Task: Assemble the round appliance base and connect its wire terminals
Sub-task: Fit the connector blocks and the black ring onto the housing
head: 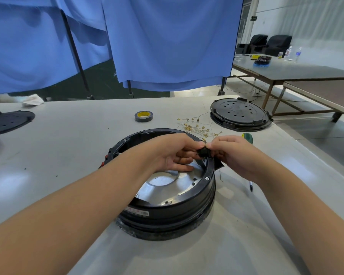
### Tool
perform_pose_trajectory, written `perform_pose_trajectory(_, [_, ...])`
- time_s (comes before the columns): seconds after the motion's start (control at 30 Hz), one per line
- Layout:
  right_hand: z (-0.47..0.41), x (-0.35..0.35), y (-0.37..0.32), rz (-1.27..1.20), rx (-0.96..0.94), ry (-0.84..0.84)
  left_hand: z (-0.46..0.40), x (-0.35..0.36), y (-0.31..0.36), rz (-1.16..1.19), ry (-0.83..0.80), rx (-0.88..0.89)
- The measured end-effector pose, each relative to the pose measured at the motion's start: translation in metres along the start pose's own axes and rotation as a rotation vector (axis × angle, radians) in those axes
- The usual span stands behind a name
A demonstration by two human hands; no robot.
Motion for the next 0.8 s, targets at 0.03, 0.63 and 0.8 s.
perform_pose_trajectory(0.03, [0.0003,0.0003,-0.0001,-0.006,-0.003,-0.008,-0.0002,-0.0001,0.0,0.001,-0.001,0.001])
perform_pose_trajectory(0.63, [-0.0049,-0.0019,0.0059,0.022,0.013,0.004,-0.0016,-0.0014,-0.0007,-0.011,0.016,0.014])
perform_pose_trajectory(0.8, [-0.0037,-0.0005,0.0046,0.006,0.024,-0.002,-0.0012,-0.0015,-0.0021,0.002,0.005,0.033])
Point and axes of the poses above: each hand's wrist, its own z-axis away from the middle knuckle, its own x-axis out of the palm, y = z × x, the point moved 8 cm from there along -z, towards the middle knuckle, and after that the axes turned 10 degrees about z, right-handed, at the moved point
